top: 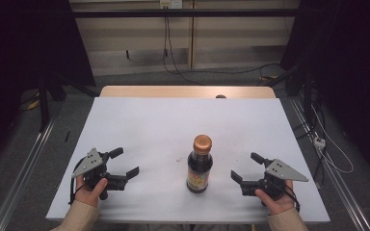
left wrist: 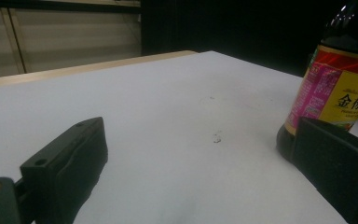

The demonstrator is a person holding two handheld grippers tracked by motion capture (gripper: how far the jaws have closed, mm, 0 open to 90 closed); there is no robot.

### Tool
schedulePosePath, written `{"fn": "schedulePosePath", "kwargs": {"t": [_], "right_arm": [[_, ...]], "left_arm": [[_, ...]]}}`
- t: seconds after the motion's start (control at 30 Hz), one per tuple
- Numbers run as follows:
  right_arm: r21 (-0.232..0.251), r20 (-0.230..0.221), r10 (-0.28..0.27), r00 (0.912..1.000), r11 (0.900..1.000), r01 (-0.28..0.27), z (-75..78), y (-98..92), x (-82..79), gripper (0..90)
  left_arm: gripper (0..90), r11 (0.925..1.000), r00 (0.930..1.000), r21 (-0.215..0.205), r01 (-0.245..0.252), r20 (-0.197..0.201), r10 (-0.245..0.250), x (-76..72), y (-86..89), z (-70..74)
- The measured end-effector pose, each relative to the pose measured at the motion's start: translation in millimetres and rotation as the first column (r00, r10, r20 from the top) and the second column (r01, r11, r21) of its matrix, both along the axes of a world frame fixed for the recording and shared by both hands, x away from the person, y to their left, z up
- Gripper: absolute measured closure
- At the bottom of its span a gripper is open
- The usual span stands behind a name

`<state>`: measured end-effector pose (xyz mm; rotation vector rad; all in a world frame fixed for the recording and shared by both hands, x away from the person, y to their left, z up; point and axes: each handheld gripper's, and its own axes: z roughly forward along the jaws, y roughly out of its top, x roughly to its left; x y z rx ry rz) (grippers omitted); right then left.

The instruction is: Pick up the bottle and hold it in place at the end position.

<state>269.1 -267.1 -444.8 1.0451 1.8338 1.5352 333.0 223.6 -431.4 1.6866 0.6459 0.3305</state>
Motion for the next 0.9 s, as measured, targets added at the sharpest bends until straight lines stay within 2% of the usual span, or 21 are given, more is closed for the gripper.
{"fn": "schedulePosePath", "kwargs": {"t": [0.27,0.5,0.63,0.9], "right_arm": [[-0.022,0.017,0.049,0.9987,0.999,-0.048,4.2,10.6,0.0,1.3],[-0.021,0.007,0.106,0.9943,0.994,-0.106,6.1,26.6,0.3,0.7],[-0.044,-0.012,0.166,0.9861,0.985,-0.166,6.9,38.0,-2.1,1.9],[-0.030,-0.037,0.233,0.9717,0.972,-0.234,6.0,51.8,-5.1,1.9]], "left_arm": [[3.4,1.0000,1.0000,-0.001,0.004,-0.002,-0.004,-1.0,1.1,-0.9],[3.4,0.9999,1.0000,0.010,0.006,-0.001,-0.006,-2.3,2.2,-1.3],[3.4,0.9999,1.0000,0.011,0.002,0.004,-0.002,-2.7,2.6,-1.6],[3.4,0.9993,0.9995,0.018,0.031,0.003,-0.031,-3.1,-3.0,-2.1]]}}
